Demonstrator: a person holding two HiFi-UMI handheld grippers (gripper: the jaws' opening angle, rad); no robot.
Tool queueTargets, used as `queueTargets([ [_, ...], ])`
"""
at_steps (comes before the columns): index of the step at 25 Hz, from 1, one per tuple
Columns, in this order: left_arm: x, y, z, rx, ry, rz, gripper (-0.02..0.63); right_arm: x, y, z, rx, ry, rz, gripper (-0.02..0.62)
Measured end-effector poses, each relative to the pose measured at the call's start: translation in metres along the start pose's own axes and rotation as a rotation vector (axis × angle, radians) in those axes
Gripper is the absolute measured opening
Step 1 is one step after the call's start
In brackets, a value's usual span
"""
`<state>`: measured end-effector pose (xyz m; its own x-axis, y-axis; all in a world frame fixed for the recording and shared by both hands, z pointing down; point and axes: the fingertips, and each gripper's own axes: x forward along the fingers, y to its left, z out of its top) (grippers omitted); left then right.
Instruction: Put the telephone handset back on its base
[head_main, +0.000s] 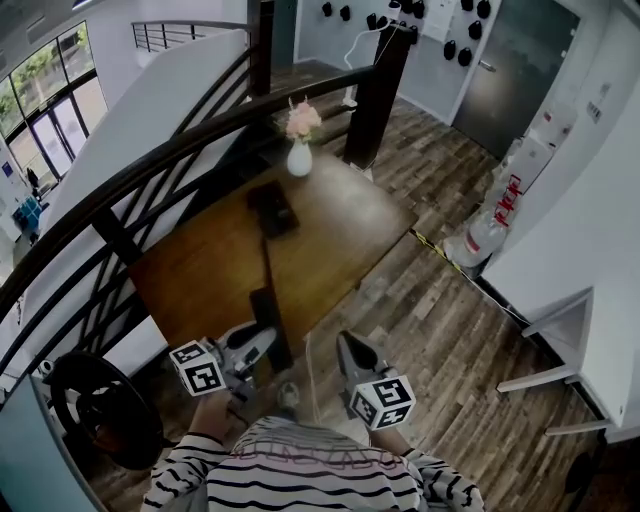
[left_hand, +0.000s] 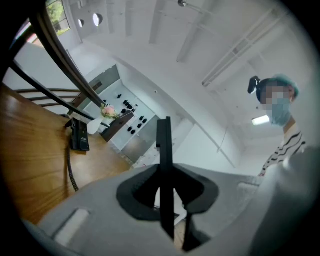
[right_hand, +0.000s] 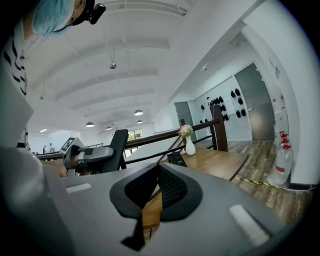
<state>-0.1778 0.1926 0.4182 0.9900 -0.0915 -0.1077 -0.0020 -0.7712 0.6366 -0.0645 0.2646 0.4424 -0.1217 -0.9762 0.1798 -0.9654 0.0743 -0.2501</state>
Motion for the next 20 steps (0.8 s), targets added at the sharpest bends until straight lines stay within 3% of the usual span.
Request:
queueTargets([
  [10, 0.036, 0.074, 0.063, -0.037, 0.009, -0.023, 0.075, 0.098, -0.030, 0.036, 0.005, 0.005, -0.016, 0.002],
  [20, 0.060, 0.125, 0.082, -0.103, -0.016, -0.011, 0.075, 0.148, -0.067, 0.047, 0.015, 0.012, -0.028, 0.002],
])
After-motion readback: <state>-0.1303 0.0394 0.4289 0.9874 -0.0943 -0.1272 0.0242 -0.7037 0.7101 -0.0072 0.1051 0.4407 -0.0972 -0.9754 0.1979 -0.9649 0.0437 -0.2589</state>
